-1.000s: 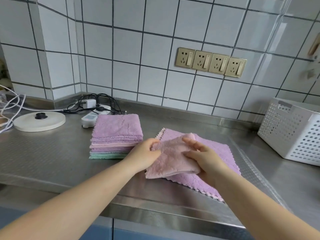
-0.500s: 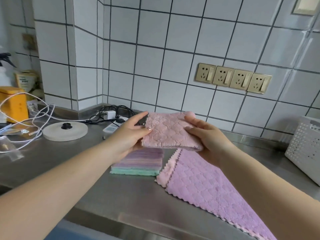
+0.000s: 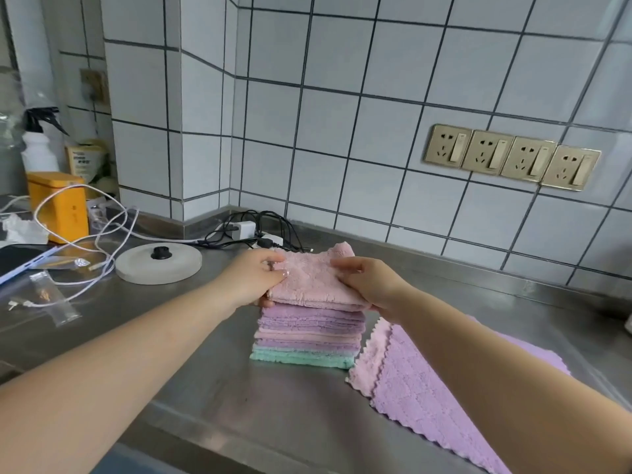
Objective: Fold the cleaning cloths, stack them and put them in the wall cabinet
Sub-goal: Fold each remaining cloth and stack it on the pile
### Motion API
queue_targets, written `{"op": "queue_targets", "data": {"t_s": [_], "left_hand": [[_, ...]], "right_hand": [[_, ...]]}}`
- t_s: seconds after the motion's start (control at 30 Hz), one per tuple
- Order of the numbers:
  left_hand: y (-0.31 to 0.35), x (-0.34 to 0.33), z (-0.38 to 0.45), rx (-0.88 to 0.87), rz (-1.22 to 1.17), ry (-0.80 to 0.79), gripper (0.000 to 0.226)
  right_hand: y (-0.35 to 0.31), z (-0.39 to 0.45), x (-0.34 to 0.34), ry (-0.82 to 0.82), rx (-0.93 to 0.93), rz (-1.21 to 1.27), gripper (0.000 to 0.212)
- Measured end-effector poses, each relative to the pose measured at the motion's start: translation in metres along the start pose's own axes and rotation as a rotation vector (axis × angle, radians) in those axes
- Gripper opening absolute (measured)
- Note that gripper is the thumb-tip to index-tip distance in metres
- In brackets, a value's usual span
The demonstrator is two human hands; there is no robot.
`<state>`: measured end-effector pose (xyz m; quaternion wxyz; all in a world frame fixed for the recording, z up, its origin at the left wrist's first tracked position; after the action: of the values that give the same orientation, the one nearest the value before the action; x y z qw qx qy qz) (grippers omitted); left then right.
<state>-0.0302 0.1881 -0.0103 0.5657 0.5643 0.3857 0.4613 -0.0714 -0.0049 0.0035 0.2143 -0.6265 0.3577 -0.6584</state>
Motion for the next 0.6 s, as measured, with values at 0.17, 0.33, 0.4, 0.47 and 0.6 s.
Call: {"op": "queue_targets", "data": {"t_s": [0.17,0.33,0.4,0.47,0.6], "left_hand": [[-0.012,0.001,-0.002,-0.019,0.029,0.005,0.034],[-0.016,0.001,-0.002,-0.124,0.096,0.027,0.031],[-0.016,0.001,-0.001,-0.163,0.263,0.015,0.033],[-0.012,0.004,0.0,-0.166,0.438,0.031,0.038],[0.01,-0.004,0.008,-0.404,0.698,0.083,0.043]], "right_hand": [[0.004,0.007,-0.007,-0.033,0.029,-0.148,0.026],[0.004,0.008,-0.007,-0.034,0.072,-0.241,0.028],[0.0,0.008,-0.009,-0.021,0.115,-0.381,0.03],[-0.003,0.01,-0.009,0.027,0.144,-0.518,0.034],[-0.008,0.015,-0.007,0.238,0.192,-0.696,0.048]]}}
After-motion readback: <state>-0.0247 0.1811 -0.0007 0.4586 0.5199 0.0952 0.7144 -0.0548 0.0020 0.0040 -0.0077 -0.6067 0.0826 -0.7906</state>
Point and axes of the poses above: each hand's wrist, its own z-axis towards the middle knuckle, its own x-axis out of the back of the hand, y = z × x, the point moved 1 cm from there along z, towards the middle knuckle, and after that the axes turned 14 degrees about -z, right-handed, at the moved point
